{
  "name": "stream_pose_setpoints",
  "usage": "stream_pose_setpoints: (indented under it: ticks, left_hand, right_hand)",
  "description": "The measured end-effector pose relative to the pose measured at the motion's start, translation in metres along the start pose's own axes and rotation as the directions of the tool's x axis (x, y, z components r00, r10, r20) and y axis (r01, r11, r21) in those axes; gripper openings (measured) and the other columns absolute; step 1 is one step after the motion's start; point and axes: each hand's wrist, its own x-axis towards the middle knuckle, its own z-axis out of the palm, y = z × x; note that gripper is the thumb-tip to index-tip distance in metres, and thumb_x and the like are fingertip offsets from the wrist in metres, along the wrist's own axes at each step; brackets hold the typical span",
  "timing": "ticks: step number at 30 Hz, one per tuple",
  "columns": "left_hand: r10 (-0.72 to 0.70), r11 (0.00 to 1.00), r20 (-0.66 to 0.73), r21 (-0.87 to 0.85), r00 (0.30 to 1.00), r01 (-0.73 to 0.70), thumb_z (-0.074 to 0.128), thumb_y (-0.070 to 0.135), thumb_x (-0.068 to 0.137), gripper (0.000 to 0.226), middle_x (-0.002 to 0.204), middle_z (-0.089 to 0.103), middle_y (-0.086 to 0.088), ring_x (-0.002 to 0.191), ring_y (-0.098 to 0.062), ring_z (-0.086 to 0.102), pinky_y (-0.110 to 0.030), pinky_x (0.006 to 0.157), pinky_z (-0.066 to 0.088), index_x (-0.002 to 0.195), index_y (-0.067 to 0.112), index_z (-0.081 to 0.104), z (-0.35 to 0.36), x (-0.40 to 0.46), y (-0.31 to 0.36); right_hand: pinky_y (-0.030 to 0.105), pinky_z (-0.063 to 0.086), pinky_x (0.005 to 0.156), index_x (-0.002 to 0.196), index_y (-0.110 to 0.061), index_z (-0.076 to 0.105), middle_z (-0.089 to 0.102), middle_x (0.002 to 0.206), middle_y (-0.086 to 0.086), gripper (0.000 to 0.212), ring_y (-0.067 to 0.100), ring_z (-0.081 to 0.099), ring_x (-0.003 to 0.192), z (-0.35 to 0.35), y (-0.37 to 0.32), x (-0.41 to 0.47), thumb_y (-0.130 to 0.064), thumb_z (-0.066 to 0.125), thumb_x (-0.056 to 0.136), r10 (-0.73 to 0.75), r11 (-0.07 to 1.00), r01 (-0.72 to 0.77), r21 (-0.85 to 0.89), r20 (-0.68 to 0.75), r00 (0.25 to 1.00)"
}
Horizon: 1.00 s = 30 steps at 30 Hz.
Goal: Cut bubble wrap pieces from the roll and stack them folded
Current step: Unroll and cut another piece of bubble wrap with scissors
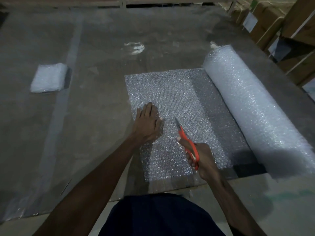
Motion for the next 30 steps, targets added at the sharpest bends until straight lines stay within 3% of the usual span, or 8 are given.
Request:
stream_pose_setpoints:
  ticks: [5, 9, 14, 18, 21, 27, 30]
  left_hand:
    - [0.019, 0.999, 0.010, -0.036, 1.000, -0.019, 0.015, 0.050, 0.098, 0.077, 0.166, 0.006, -0.019, 0.154, -0.031, 0.002, -0.043, 0.122, -0.002, 0.157, 0.001, 0.014, -0.002, 0.013, -0.017]
    - [0.023, 0.998, 0.008, -0.053, 1.000, -0.023, 0.017, 0.051, 0.098, 0.077, 0.166, 0.008, -0.018, 0.154, -0.030, 0.003, -0.042, 0.123, -0.002, 0.157, 0.002, 0.015, 0.001, 0.012, -0.022]
    - [0.022, 0.999, 0.000, -0.046, 1.000, -0.022, 0.017, 0.052, 0.099, 0.076, 0.166, 0.008, -0.016, 0.154, -0.029, 0.004, -0.042, 0.123, 0.000, 0.158, 0.003, 0.015, 0.002, 0.013, -0.023]
    - [0.021, 0.998, -0.012, -0.058, 1.000, -0.021, 0.019, 0.051, 0.099, 0.075, 0.166, 0.009, -0.016, 0.154, -0.029, 0.005, -0.041, 0.123, 0.000, 0.158, 0.003, 0.015, 0.001, 0.011, -0.022]
    - [0.023, 0.998, -0.015, -0.064, 1.000, -0.024, 0.020, 0.050, 0.099, 0.075, 0.166, 0.009, -0.016, 0.154, -0.029, 0.005, -0.042, 0.123, 0.000, 0.157, 0.003, 0.016, 0.001, 0.011, -0.022]
    - [0.023, 0.997, -0.005, -0.068, 1.000, -0.024, 0.018, 0.053, 0.099, 0.077, 0.166, 0.008, -0.016, 0.154, -0.029, 0.004, -0.042, 0.123, -0.001, 0.158, 0.003, 0.014, 0.002, 0.011, -0.023]
    - [0.022, 0.998, -0.005, -0.064, 1.000, -0.022, 0.016, 0.054, 0.099, 0.078, 0.167, 0.005, -0.015, 0.154, -0.028, 0.001, -0.040, 0.122, -0.003, 0.158, 0.004, 0.011, 0.002, 0.011, -0.023]
  right_hand:
    - [0.020, 0.031, 0.038, 0.075, -0.002, 0.069, 0.054, 0.055, 0.009, 0.044, 0.015, 0.040, 0.038, 0.001, -0.006, 0.004, -0.041, 0.090, 0.072, 0.007, 1.000, -0.007, -0.020, 0.007, 1.000]
    - [0.020, 0.029, 0.039, 0.083, 0.001, 0.070, 0.052, 0.056, 0.013, 0.046, 0.015, 0.039, 0.038, -0.001, -0.001, 0.005, -0.038, 0.091, 0.071, -0.005, 1.000, 0.005, -0.007, 0.018, 1.000]
    - [0.021, 0.031, 0.041, 0.065, -0.006, 0.066, 0.053, 0.053, 0.011, 0.040, 0.015, 0.042, 0.038, -0.002, -0.006, 0.007, -0.037, 0.089, 0.075, -0.021, 1.000, 0.021, -0.012, 0.018, 1.000]
    - [0.021, 0.034, 0.040, 0.069, -0.002, 0.066, 0.052, 0.053, 0.010, 0.042, 0.015, 0.042, 0.038, 0.002, -0.014, 0.011, -0.037, 0.089, 0.075, -0.027, 1.000, 0.027, -0.014, 0.030, 0.999]
    - [0.020, 0.032, 0.038, 0.060, -0.006, 0.061, 0.050, 0.050, 0.009, 0.043, 0.014, 0.039, 0.036, 0.003, -0.018, 0.012, -0.035, 0.089, 0.076, -0.016, 0.999, 0.017, -0.030, 0.041, 0.999]
    - [0.020, 0.034, 0.038, 0.078, 0.002, 0.066, 0.051, 0.056, 0.011, 0.040, 0.014, 0.040, 0.037, 0.001, -0.012, 0.013, -0.031, 0.088, 0.076, -0.029, 0.999, 0.029, -0.015, 0.050, 0.998]
    - [0.020, 0.033, 0.037, 0.072, 0.000, 0.066, 0.052, 0.056, 0.009, 0.040, 0.014, 0.041, 0.038, 0.002, -0.015, 0.015, -0.032, 0.088, 0.077, -0.014, 1.000, 0.015, -0.016, 0.040, 0.999]
